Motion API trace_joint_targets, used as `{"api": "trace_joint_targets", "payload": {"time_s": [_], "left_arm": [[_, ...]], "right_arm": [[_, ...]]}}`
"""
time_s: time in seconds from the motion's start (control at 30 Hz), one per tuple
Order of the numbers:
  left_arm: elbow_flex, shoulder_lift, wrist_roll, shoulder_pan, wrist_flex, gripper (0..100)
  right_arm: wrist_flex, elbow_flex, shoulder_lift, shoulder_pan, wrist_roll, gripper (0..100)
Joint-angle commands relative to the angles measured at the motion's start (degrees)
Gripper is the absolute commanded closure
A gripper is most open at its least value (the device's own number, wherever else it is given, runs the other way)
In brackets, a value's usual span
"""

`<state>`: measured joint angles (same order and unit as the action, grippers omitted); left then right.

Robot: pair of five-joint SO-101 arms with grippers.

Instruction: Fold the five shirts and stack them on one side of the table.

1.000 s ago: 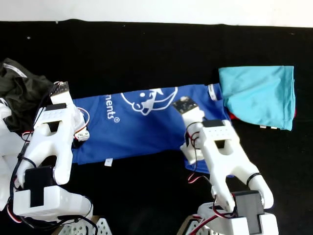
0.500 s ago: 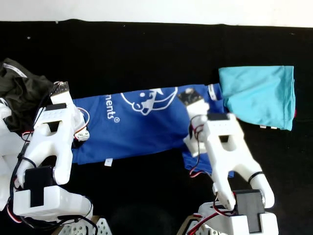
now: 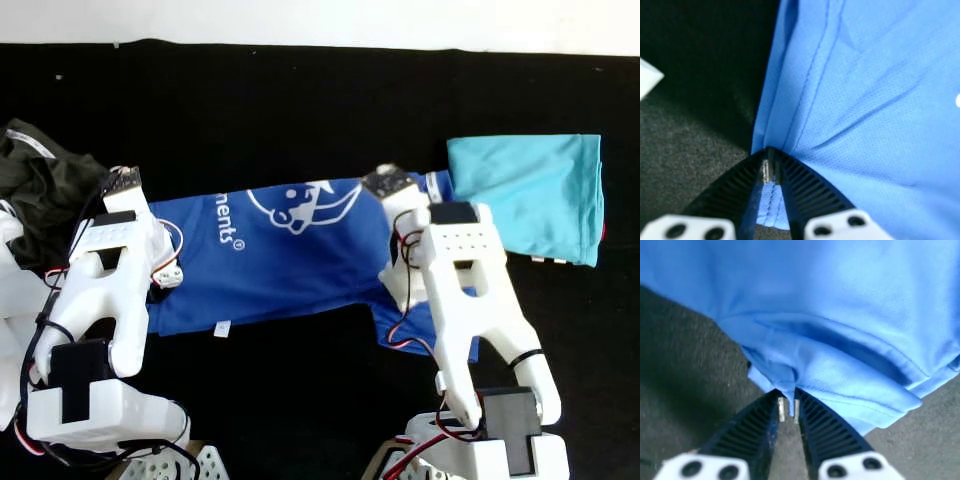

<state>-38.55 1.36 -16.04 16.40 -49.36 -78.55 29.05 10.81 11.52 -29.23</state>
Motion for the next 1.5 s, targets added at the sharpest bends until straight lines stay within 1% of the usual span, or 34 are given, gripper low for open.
{"api": "trace_joint_targets", "payload": {"time_s": [0.0, 0.1, 0.27, 0.4, 0.5, 0.63, 0.7, 0.83, 0.9, 0.97, 1.1, 1.23, 1.4, 1.47], "left_arm": [[0.0, 0.4, 0.1, -0.6, 1.5, 99], [0.0, 0.4, 0.1, -0.6, 1.5, 99], [0.0, 0.4, 0.1, -0.6, 1.5, 99], [0.0, 0.4, 0.1, -0.6, 1.5, 99], [0.0, 0.4, 0.1, -0.6, 1.5, 99], [0.0, 0.4, 0.1, -0.6, 1.5, 99], [0.0, 0.4, 0.1, -0.6, 1.5, 99], [0.0, 0.4, 0.1, -0.6, 1.5, 99], [0.0, 0.4, 0.1, -0.6, 1.5, 99], [0.0, 0.4, 0.1, -0.6, 1.5, 99], [0.0, 0.4, 0.1, -0.6, 1.5, 99], [0.0, 0.4, 0.1, -0.6, 1.5, 99], [0.0, 0.4, 0.1, -0.6, 1.5, 99], [0.0, 0.4, 0.1, -0.6, 1.5, 99]], "right_arm": [[-2.9, -2.9, 0.0, -0.7, -2.5, 99.1], [-4.4, -2.8, 1.5, -0.7, -3.4, 99.1], [-4.4, -2.0, 8.7, -0.7, -3.4, 99.1], [-3.7, 2.3, 9.8, -0.5, -3.4, 98.9], [-0.4, 7.0, 9.9, -0.5, -3.2, 98.3], [3.5, 10.9, 10.3, -0.5, -3.1, 88.8], [3.3, 10.9, 10.4, -0.5, -3.1, 84.6], [2.2, 8.6, 10.5, -1.0, -3.1, 84.0], [2.7, 7.3, 10.3, -2.8, -3.0, 84.0], [6.5, 7.6, 9.8, -5.7, -3.0, 85.8], [15.0, 11.7, 8.2, -12.0, -3.1, 99.4], [18.5, 12.6, 2.1, -17.6, -3.3, 97.4], [18.4, 10.2, -2.8, -23.5, -3.4, 97.4], [18.5, 9.1, -3.2, -24.7, -3.4, 97.4]]}}
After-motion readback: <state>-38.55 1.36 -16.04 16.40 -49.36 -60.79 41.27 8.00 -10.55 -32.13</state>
